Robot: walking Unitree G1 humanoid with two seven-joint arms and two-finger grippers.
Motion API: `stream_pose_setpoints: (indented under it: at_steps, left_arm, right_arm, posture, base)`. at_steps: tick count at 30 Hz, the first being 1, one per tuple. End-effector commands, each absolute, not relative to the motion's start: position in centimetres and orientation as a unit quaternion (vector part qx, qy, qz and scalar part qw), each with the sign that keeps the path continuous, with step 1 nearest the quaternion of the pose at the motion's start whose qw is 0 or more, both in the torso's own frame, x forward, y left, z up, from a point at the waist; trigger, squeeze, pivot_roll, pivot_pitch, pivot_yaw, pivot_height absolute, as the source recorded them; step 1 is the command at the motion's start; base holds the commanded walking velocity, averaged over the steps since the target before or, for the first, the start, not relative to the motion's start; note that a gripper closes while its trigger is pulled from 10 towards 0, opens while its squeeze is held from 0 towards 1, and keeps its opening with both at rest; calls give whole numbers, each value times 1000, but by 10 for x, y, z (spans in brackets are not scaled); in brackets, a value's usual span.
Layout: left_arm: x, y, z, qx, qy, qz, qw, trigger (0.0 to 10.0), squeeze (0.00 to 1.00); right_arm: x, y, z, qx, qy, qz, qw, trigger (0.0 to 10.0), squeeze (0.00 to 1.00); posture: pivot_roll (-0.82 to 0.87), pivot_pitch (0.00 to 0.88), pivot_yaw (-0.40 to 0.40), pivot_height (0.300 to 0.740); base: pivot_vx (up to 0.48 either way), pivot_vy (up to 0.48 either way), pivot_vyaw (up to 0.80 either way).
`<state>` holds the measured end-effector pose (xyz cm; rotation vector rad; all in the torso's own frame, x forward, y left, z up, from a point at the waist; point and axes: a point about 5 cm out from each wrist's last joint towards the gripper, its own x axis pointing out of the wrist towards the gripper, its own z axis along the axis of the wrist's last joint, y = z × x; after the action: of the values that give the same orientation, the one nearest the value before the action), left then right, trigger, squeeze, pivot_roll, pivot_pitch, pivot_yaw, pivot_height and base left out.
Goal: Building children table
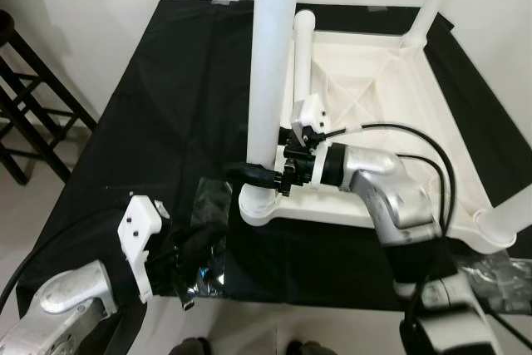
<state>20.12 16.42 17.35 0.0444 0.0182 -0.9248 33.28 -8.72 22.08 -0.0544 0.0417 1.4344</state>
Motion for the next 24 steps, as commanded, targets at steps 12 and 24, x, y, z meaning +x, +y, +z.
stream_pose_setpoints:
  at_steps: [12, 24]
  left_arm:
    - [198, 162, 168, 17, 17, -448, 894, 10000, 0]
    - [197, 162, 169, 15, 17, -451, 892, 10000, 0]
  right_arm:
    - [353, -96, 236, 23, 34, 705, 708, 0, 0]
    - [341, -130, 221, -7, 16, 658, 753, 0, 0]
  posture:
    - [111, 193, -39, 740]
    - [94, 202, -29, 740]
  base:
    - [0, 0, 0]
    - [0, 0, 0]
